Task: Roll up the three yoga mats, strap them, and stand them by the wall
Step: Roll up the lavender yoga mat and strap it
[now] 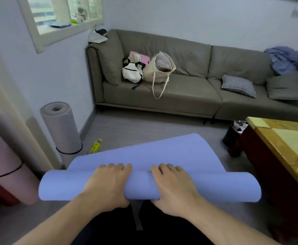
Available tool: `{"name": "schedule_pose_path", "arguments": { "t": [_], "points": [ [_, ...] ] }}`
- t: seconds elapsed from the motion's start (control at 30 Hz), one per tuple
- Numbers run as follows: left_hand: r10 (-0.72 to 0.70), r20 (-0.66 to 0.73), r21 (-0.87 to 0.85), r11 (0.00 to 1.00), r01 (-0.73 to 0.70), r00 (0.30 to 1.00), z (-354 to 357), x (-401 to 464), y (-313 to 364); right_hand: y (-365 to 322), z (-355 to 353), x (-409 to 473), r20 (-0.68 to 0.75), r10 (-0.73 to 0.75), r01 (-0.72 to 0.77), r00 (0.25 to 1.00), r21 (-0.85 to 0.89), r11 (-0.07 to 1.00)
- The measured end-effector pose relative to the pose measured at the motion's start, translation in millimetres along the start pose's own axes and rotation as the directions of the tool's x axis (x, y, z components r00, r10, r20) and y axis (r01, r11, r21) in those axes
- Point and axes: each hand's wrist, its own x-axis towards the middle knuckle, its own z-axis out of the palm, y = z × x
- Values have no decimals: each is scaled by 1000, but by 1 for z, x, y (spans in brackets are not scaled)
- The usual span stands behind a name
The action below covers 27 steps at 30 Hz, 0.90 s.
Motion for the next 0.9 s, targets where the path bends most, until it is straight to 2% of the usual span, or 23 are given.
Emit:
{"name": "schedule_pose_path", "arguments": {
  "t": [0.07, 0.17, 0.27, 0.43, 0.57, 0.63, 0.77, 0.9],
  "points": [
    [-24, 38, -40, 999, 25, 999, -9, 2, -9, 11, -6, -3, 6, 21, -21, 1000, 1, 1000],
    [-29, 170, -109, 993, 48, 985, -16, 6, -18, 23, -17, -8, 108, 79, -81, 991, 12, 997],
    [-16, 235, -97, 994, 40, 972, -15, 10, -18, 22, -12, -4, 178, 54, -65, 983, 57, 996],
    [45, 110, 54, 997, -51, 993, -7, 20, 18, 38, -13, 16, 301, 48, -98, 952, 151, 984],
    [-18, 55, 39, 999, 16, 998, -5, 30, 35, 39, -16, 25, 390, 46, -130, 920, 192, 973],
    [-19, 74, 3, 1000, 19, 997, -6, 34, 30, 39, -14, 21, 359, 62, -140, 931, 195, 971],
    [-10, 158, -47, 999, 18, 987, -9, 42, 23, 28, 4, 7, 148, 45, -57, 988, 78, 995],
    [-28, 130, -17, 999, 31, 991, -5, 45, 28, 26, 11, 10, 98, 64, -72, 993, 84, 994]
  ]
}}
